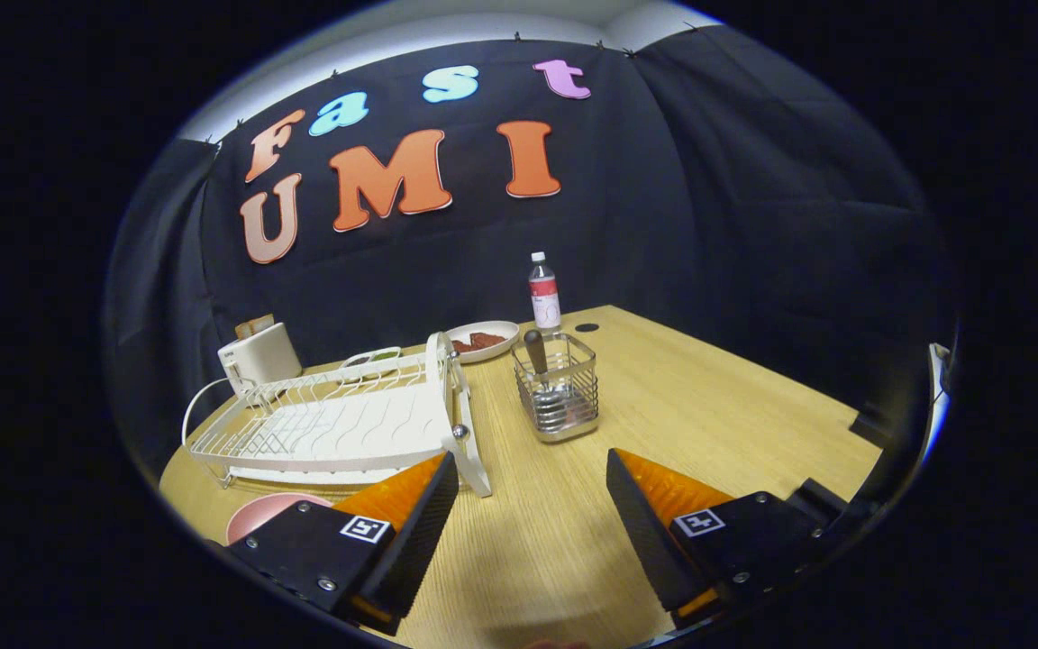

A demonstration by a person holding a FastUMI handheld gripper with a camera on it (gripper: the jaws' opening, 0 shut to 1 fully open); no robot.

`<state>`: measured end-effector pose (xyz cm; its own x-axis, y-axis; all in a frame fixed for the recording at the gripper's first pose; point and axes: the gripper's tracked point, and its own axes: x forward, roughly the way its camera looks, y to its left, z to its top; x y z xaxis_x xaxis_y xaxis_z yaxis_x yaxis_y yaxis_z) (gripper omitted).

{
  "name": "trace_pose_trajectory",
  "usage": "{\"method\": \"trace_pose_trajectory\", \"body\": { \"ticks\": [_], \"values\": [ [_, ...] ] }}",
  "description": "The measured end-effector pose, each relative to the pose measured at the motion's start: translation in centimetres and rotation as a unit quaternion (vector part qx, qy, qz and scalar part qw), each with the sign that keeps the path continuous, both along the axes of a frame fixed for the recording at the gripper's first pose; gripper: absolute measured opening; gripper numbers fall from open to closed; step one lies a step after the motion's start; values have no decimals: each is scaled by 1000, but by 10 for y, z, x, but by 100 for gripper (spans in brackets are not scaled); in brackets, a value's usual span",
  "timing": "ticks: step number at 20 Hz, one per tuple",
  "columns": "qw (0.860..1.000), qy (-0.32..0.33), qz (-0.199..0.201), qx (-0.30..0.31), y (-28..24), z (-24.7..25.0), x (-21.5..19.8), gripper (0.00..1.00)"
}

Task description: Take the plate from the dish rack, then take the spoon from the basket and place it into the plate.

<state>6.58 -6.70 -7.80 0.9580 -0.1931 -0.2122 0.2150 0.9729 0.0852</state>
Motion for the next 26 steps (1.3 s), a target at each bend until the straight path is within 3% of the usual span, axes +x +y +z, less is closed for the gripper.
{"method": "trace_pose_trajectory", "body": {
  "ticks": [6,11,13,17,22,26],
  "values": [
    [996,-58,-12,-61,-21,29,39,99],
    [992,-101,-19,-69,-32,44,80,98],
    [993,-92,-21,-75,-35,36,97,92],
    [995,-65,-8,-74,-28,17,124,66],
    [996,-73,-18,-57,-34,18,135,14],
    [994,-86,-20,-57,-36,23,136,4]
  ]
}}
